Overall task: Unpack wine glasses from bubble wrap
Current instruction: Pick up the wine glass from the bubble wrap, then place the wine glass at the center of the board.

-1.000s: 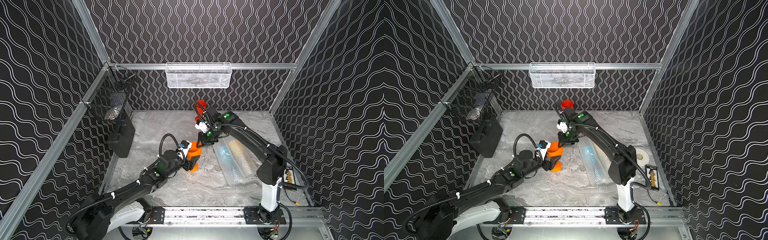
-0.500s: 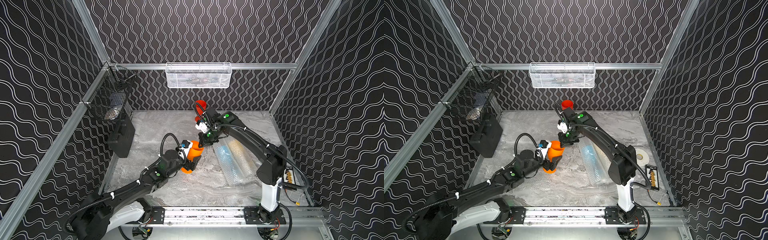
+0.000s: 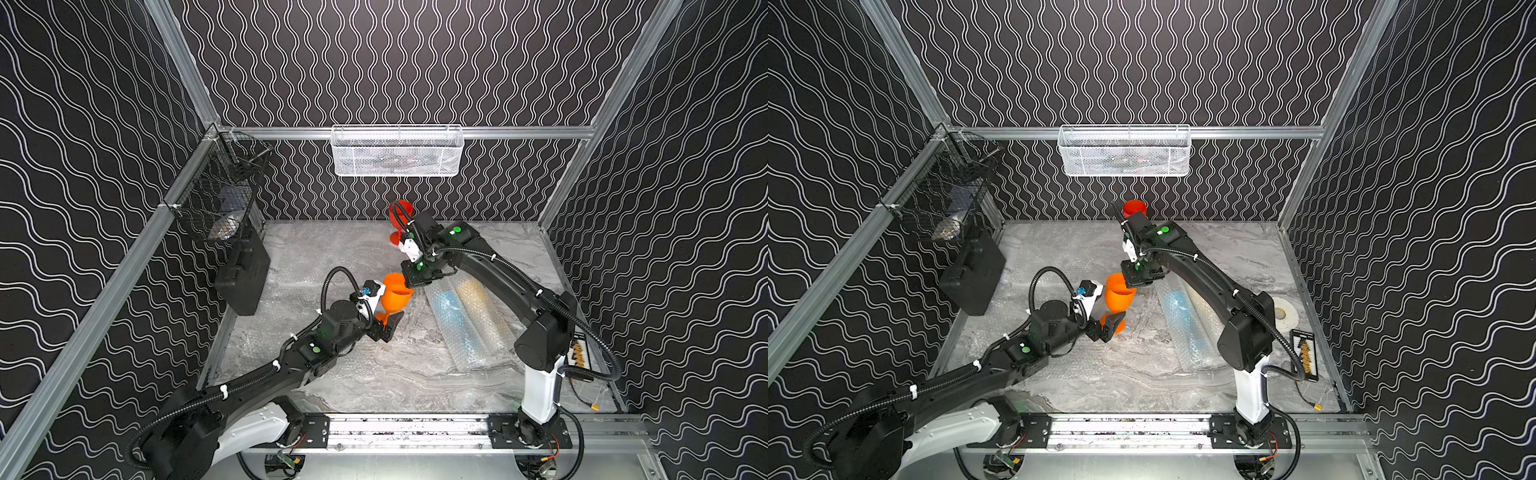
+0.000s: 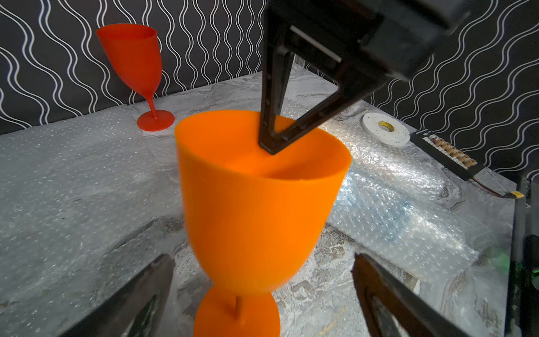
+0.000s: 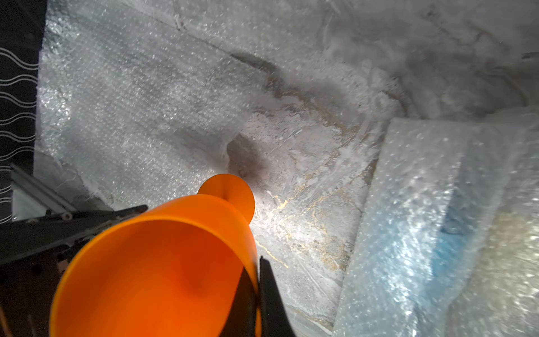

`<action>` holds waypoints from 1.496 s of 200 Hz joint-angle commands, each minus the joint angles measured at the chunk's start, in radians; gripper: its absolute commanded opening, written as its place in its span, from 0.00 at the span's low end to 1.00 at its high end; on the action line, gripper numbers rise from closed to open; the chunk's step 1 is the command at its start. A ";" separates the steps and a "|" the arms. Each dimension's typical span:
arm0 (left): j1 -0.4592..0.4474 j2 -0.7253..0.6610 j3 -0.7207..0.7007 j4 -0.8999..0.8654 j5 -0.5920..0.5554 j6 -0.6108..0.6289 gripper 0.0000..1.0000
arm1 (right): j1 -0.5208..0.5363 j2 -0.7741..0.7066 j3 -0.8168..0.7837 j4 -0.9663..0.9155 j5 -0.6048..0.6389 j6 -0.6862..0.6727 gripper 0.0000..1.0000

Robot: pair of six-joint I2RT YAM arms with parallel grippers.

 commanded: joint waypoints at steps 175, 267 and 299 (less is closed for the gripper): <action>0.057 0.055 0.057 -0.142 -0.286 -0.109 0.99 | -0.158 0.293 0.480 0.056 0.353 -0.050 0.00; 0.076 0.048 0.057 -0.156 -0.276 -0.111 0.99 | -0.168 0.379 0.490 0.234 0.370 -0.082 0.00; 0.077 0.042 0.054 -0.152 -0.274 -0.114 1.00 | -0.169 0.388 0.474 0.269 0.365 -0.079 0.00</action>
